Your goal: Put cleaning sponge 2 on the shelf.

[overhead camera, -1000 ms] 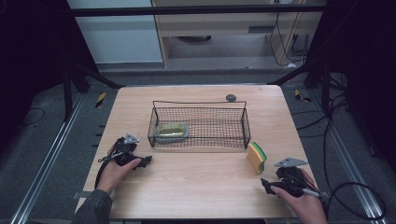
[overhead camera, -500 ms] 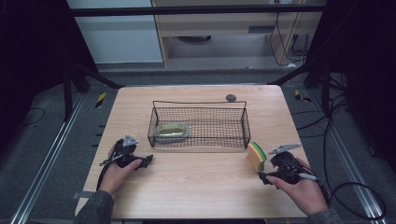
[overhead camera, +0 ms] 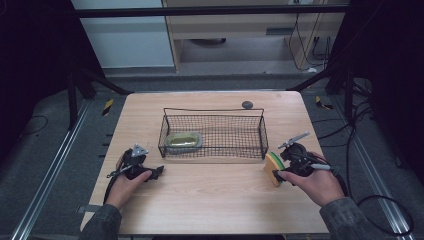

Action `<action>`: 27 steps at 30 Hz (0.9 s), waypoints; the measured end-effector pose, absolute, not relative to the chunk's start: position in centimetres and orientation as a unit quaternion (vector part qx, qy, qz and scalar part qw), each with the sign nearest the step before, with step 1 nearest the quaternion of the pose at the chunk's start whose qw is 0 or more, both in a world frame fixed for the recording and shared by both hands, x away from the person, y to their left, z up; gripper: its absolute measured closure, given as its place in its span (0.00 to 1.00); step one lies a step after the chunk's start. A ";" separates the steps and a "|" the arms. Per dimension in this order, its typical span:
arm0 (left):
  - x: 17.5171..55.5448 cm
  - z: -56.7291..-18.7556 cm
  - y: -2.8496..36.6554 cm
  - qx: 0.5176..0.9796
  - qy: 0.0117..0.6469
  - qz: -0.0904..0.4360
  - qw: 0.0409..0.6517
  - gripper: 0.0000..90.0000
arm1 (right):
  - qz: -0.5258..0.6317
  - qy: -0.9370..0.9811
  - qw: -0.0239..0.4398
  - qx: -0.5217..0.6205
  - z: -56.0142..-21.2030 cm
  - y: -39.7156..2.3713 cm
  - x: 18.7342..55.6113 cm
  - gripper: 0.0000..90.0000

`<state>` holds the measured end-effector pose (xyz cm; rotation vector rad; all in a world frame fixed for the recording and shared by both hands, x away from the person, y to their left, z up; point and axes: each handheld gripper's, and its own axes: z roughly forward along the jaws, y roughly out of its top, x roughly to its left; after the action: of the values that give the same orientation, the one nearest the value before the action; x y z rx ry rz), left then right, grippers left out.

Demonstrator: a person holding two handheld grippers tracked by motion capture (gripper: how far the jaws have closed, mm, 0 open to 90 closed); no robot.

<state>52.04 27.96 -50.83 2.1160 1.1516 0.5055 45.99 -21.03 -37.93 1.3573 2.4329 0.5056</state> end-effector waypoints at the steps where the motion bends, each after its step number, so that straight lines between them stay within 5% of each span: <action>1: 52.0 -50.8 27.9 0.810 0.441 0.194 0.333 0.00 | 0.174 0.851 0.155 0.471 -37.8 -20.9 46.3 0.29; 17: 52.1 -50.8 27.9 0.810 0.441 0.194 0.334 0.00 | 0.132 0.862 0.102 0.479 -40.4 -19.5 50.5 0.44; 23: 52.1 -50.8 27.9 0.810 0.441 0.194 0.333 0.00 | 0.139 0.864 0.083 0.478 -41.1 -19.9 51.1 0.71; 27: 52.1 -50.8 27.9 0.810 0.441 0.194 0.333 0.00 | 0.158 0.858 0.096 0.479 -39.8 -20.7 50.8 0.72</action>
<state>52.06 27.94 -50.83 2.1158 1.1522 0.5058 50.76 -20.71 -39.76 1.4178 2.5427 0.4694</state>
